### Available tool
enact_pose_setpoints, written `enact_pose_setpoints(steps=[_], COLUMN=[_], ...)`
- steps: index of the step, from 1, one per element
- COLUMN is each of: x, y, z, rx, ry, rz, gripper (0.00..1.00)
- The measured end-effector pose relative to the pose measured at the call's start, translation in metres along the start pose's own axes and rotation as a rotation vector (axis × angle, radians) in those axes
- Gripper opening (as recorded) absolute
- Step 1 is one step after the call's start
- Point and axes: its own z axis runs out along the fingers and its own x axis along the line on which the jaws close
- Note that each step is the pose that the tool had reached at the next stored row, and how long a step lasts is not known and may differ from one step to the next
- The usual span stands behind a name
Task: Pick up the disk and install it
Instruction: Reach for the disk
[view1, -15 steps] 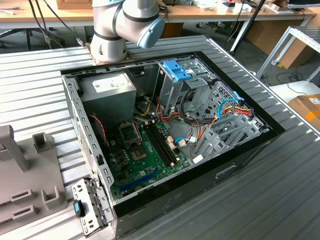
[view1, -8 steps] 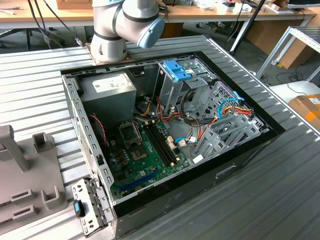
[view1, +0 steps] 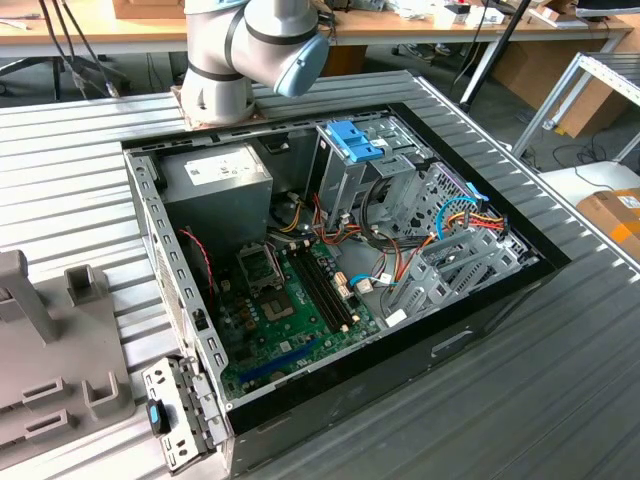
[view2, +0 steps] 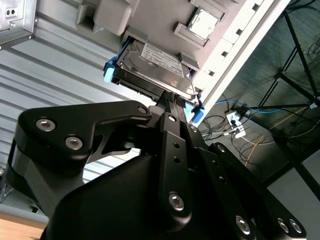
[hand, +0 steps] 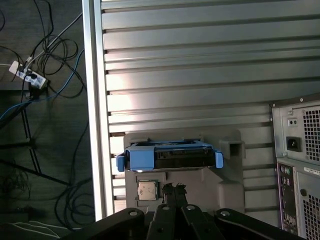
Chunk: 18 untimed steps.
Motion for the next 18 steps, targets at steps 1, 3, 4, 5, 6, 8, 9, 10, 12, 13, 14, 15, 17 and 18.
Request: enact_pose_setpoints(steps=[1, 3, 4, 5, 6, 8, 9, 10, 12, 13, 14, 15, 17, 18], x=[0.0, 0.0001, 0.0002, 0.0008, 0.0013, 0.0034, 0.0043, 0.0074, 0.0154, 0.0158, 0.0165, 0.0171, 0.02, 0.0213], y=[0.0, 0.0, 0.0, 0.0004, 0.001, 0.0033, 0.0044, 0.007, 0.007, 0.0078, 0.0085, 0.0089, 0.0104, 0.0115], z=[0.0, 0.0, 0.0, 0.0, 0.0001, 0.0002, 0.0003, 0.0006, 0.0022, 0.0031, 0.0036, 0.0039, 0.0047, 0.0051], rx=[0.0, 0.0, 0.0, 0.0, -0.0001, 0.0, 0.0, 0.0001, -0.0001, -0.0001, 0.0001, 0.0001, 0.0, 0.0], ry=[0.0, 0.0, 0.0, 0.0, -0.0001, 0.0, 0.0, 0.0001, -0.0002, -0.0001, 0.0001, 0.0001, -0.0001, 0.0], rz=[0.0, 0.0, 0.0, 0.0, 0.0, 0.0, 0.0, 0.0, 0.0, 0.0, 0.0, 0.0, 0.0, 0.0], gripper=[0.11, 0.11, 0.11, 0.11, 0.11, 0.11, 0.11, 0.11, 0.11, 0.11, 0.11, 0.11, 0.11, 0.11])
